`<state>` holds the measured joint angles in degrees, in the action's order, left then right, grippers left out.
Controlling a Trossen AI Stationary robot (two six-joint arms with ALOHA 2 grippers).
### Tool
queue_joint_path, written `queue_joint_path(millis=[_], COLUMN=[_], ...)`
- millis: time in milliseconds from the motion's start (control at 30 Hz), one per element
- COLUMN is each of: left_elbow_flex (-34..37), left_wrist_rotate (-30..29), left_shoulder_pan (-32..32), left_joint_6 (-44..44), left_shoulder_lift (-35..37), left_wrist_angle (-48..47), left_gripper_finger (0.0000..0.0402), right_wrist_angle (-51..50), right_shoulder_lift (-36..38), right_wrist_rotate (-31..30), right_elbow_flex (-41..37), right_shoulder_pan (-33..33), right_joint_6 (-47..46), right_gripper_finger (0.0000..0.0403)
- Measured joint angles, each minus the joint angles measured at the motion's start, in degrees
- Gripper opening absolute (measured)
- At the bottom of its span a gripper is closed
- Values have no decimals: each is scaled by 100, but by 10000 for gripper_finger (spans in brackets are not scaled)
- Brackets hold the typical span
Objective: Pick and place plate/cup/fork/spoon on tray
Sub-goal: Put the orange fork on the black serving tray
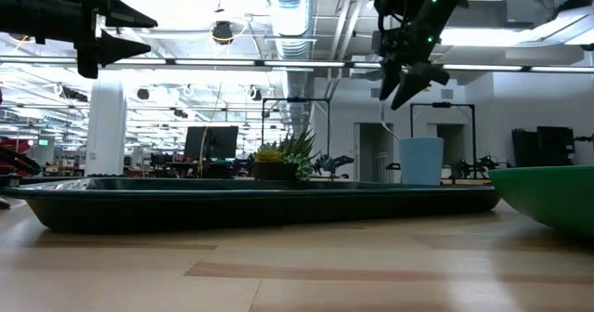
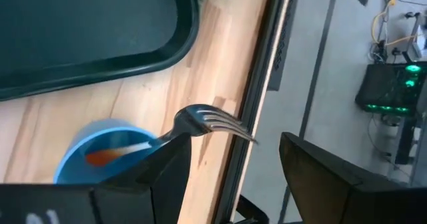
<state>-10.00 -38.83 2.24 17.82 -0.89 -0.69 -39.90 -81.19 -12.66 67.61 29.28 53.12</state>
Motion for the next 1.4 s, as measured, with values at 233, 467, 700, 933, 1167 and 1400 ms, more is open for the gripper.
queue_joint_path(millis=[233,467,700,933,1167,1400], left_elbow_flex=[0,0,0,0,-1,-2], left_wrist_rotate=[0,-16,-24,-23,-61,-64], left_shoulder_pan=[0,0,0,0,0,0], left_joint_6=[9,35,42,83,85,85], left_shoulder_lift=[0,0,0,0,0,0], left_wrist_angle=[-48,-118,-122,-141,-173,-170], left_gripper_finger=[254,254,254,254,254,254], right_wrist_angle=[15,18,296,452,290,126], right_shoulder_lift=[-33,-33,-31,-31,-31,-31], right_wrist_rotate=[58,61,84,85,87,229], right_elbow_flex=[0,0,0,0,-2,-7], right_shoulder_pan=[11,11,11,11,11,11], right_joint_6=[156,297,600,936,941,951], right_gripper_finger=[214,160,135,133,133,133])
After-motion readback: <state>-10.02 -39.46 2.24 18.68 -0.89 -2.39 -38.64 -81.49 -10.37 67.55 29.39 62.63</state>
